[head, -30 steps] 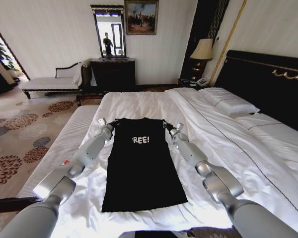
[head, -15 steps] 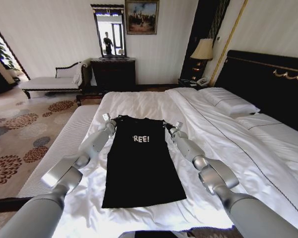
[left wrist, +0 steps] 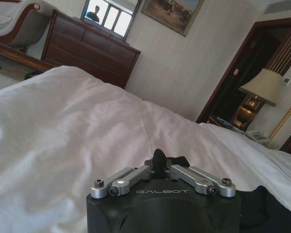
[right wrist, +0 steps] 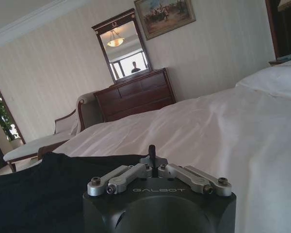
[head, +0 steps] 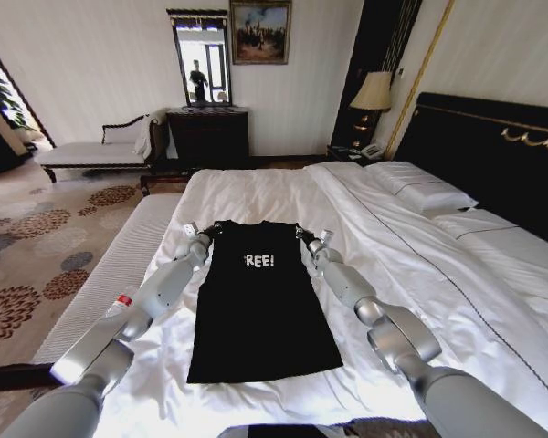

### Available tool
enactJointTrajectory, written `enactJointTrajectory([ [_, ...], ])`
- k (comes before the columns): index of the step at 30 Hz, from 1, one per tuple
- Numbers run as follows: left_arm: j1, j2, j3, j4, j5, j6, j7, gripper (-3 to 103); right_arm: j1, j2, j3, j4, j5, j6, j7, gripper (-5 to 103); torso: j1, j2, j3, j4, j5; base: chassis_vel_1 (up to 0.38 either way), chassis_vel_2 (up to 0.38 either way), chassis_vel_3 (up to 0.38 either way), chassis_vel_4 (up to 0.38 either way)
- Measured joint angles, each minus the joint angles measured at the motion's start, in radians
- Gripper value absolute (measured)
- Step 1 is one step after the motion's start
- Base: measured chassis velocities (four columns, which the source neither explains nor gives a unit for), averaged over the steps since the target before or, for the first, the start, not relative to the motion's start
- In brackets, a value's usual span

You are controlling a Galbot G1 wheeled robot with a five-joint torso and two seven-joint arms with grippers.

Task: Fold the clothes on the bed.

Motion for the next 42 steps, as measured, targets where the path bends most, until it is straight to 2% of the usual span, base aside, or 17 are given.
enactJointTrajectory([
  [3, 0.106, 0.024, -0.046, -0.143, 0.035, -0.012, -0.049, 0, -0.100, -0.037, -0.006, 0.137, 0.000, 0.005, 0.006, 1, 0.000, 0.000, 0.000, -0.0001, 0.0000, 0.000, 0.000, 0.000, 0.000],
  [4, 0.106, 0.024, -0.046, -0.143, 0.035, -0.012, -0.049, 0, -0.100, -0.037, -0.006, 0.137, 0.000, 0.005, 0.006, 1, 0.000, 0.000, 0.000, -0.0001, 0.0000, 0.000, 0.000, 0.000, 0.000],
  [10, 0.238, 0.051, -0.102, -0.314, 0.055, -0.018, -0.093, 0, -0.229, -0.080, -0.005, 0.332, -0.018, 0.010, 0.041, 1, 0.000, 0.000, 0.000, -0.0007, 0.0004, 0.000, 0.000, 0.000, 0.000],
  [12, 0.319, 0.055, -0.129, -0.371, 0.094, -0.025, -0.101, 0, -0.275, -0.101, 0.000, 0.409, -0.020, 0.011, 0.061, 1, 0.000, 0.000, 0.000, 0.0004, 0.0004, 0.000, 0.000, 0.000, 0.000],
  [13, 0.319, 0.055, -0.129, -0.371, 0.094, -0.025, -0.101, 0, -0.275, -0.101, 0.000, 0.409, -0.020, 0.011, 0.061, 1, 0.000, 0.000, 0.000, 0.0004, 0.0004, 0.000, 0.000, 0.000, 0.000],
  [15, 0.379, 0.052, -0.146, -0.413, 0.129, -0.033, -0.109, 0, -0.323, -0.125, 0.012, 0.467, -0.057, 0.021, 0.069, 1, 0.000, 0.000, 0.000, 0.0005, 0.0002, 0.000, 0.000, 0.000, 0.000],
  [18, 0.455, 0.055, -0.170, -0.473, 0.146, -0.037, -0.124, 0, -0.393, -0.150, 0.039, 0.520, -0.127, 0.043, 0.072, 1, 0.000, 0.000, 0.000, -0.0012, 0.0002, 0.000, 0.000, 0.000, 0.000],
  [21, 0.514, 0.066, -0.186, -0.515, 0.157, -0.040, -0.126, 0, -0.440, -0.162, 0.054, 0.563, -0.132, 0.047, 0.086, 1, 0.000, 0.000, 0.000, -0.0006, 0.0009, 0.000, 0.000, 0.000, 0.000],
  [22, 0.541, 0.070, -0.190, -0.530, 0.169, -0.043, -0.126, 0, -0.463, -0.173, 0.060, 0.587, -0.132, 0.048, 0.094, 1, 0.000, 0.000, 0.000, 0.0004, 0.0006, 0.000, 0.000, 0.000, 0.000],
  [25, 0.580, 0.075, -0.197, -0.553, 0.190, -0.049, -0.123, 0, -0.493, -0.190, 0.065, 0.618, -0.129, 0.048, 0.102, 1, 0.000, 0.000, 0.000, 0.0006, 0.0003, 0.000, 0.000, 0.000, 0.000],
  [28, 0.665, 0.077, -0.218, -0.615, 0.237, -0.063, -0.114, 0, -0.600, -0.222, 0.084, 0.711, -0.143, 0.052, 0.116, 1, 0.000, 0.000, 0.000, -0.0005, 0.0003, 0.000, 0.000, 0.000, 0.000],
  [35, 0.773, 0.077, -0.249, -0.685, 0.280, -0.076, -0.101, 0, -0.731, -0.211, 0.127, 0.788, -0.204, 0.073, 0.130, 1, 0.000, 0.000, 0.000, -0.0002, 0.0005, 0.000, 0.000, 0.000, 0.000],
  [42, 0.984, 0.052, -0.293, -0.778, 0.357, -0.099, -0.078, 0, -0.865, -0.196, 0.202, 0.852, -0.263, 0.097, 0.123, 1, 0.000, 0.000, 0.000, -0.0003, 0.0003, 0.000, 0.000, 0.000, 0.000],
])
